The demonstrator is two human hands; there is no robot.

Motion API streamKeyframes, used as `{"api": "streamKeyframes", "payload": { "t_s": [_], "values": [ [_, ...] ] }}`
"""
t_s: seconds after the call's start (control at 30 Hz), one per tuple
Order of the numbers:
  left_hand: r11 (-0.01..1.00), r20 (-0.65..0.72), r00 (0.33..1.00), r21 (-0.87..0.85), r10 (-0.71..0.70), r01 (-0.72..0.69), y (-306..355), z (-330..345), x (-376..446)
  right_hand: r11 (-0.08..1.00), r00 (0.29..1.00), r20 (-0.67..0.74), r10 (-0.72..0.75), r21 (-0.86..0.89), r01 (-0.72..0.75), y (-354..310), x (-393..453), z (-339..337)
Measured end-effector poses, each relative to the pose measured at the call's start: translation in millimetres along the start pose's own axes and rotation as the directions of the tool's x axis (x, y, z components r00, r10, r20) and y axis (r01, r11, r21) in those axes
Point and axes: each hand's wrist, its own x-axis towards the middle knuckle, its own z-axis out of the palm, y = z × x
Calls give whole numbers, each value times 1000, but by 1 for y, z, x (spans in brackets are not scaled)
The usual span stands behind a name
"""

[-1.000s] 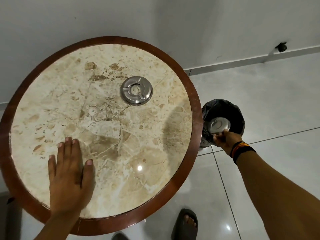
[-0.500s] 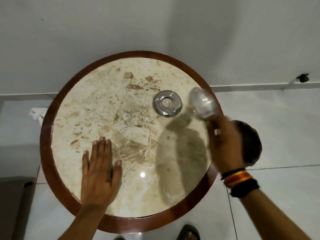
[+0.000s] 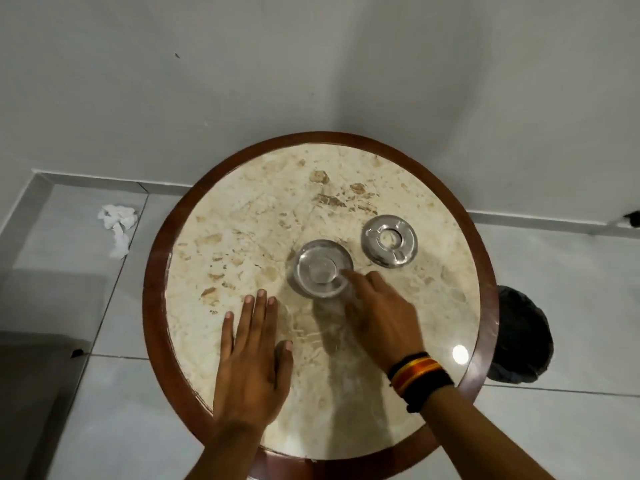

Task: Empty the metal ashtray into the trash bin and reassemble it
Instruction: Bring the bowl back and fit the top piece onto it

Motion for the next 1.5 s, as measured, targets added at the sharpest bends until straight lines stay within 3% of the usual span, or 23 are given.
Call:
{"api": "streamKeyframes", "payload": {
  "t_s": [0.1, 0.17, 0.23, 0.3, 0.4, 0.6, 0.7, 0.87, 1.03, 1.1, 1.2, 1.3, 1.5],
  "values": [
    [1000, 1, 1000, -12, -4, 4, -2, 1, 0, 991, 987, -82, 136, 11, -136, 21, 29, -27],
    [1000, 3, 1000, 13, 6, -6, -2, 3, 0, 956, 956, 17, 294, 18, -294, 33, 62, -44],
    [999, 1, 1000, 35, 12, -12, -3, 4, 1, 924, 901, 207, 380, -59, -377, 38, 95, -54],
    [999, -8, 1000, 47, 14, -13, -3, 4, 1, 911, 852, 325, 412, -166, -377, 36, 117, -55],
    [1000, -28, 999, 4, 19, -19, -3, 4, 1, 898, 819, 381, 430, -275, -343, 33, 136, -54],
    [999, -51, 999, -39, 10, -12, -3, 5, 1, 868, 761, 421, 493, -300, -396, 42, 139, -45],
    [998, -64, 998, -55, 7, -11, -2, 5, 0, 860, 767, 392, 508, -274, -430, 47, 133, -41],
    [1000, -51, 999, -2, 14, -14, -2, 5, 1, 901, 874, 222, 433, -127, -414, 42, 109, -35],
    [999, -30, 1000, 40, 8, -7, -2, 4, 2, 957, 961, 62, 269, 98, -274, 21, 84, -51],
    [999, -25, 1000, 44, 5, -4, -2, 3, 1, 985, 981, 137, 140, 86, -152, -6, 76, -58],
    [998, -18, 1000, 59, 10, -8, -3, 3, 2, 997, 945, 326, 14, -74, 10, -50, 70, -52],
    [998, -15, 1000, 62, 9, -8, -1, 1, 4, 988, 896, 443, 44, -154, 28, -70, 74, -37],
    [999, -14, 1000, 40, 5, -4, 4, -7, 3, 982, 885, 461, 67, -187, 23, -74, 83, -19]
  ]
}}
